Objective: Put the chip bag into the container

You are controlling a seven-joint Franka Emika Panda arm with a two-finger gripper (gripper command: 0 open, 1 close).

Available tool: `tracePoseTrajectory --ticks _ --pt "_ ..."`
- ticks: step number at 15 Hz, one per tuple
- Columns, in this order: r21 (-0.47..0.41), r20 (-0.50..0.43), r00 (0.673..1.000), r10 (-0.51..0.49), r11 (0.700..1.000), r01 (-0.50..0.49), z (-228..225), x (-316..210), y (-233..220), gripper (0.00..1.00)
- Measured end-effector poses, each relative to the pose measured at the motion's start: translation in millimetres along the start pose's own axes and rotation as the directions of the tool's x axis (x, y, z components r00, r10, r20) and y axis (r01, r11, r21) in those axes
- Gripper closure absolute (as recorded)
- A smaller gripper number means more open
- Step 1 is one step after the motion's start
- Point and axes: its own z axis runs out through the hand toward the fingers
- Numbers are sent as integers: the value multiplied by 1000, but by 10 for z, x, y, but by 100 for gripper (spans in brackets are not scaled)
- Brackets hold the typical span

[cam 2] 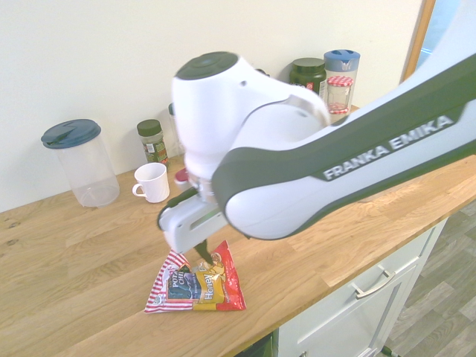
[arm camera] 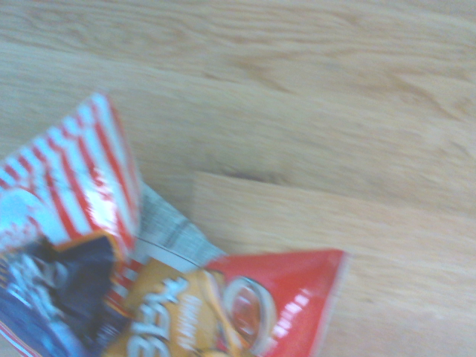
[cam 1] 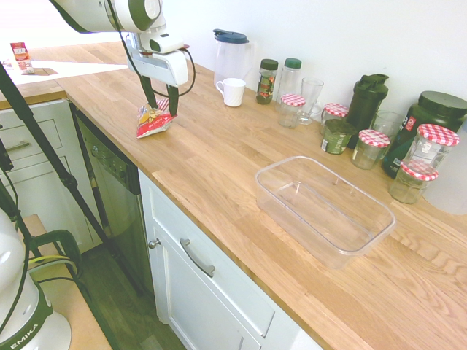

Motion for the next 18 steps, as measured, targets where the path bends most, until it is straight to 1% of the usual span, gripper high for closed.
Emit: tracePoseTrajectory --ticks 3,5,9,10,18 --pt "-11 -6 1000 -23 1000 23 146 -82 -552 0" --pt "-15 0 999 -35 999 35 217 -116 -838 0" --pt "-33 4 999 -44 999 44 440 -182 -1177 0" --pt "-37 2 999 -40 999 40 494 -158 -1215 100" --pt "-41 16 999 -33 999 34 516 -126 -1266 100"
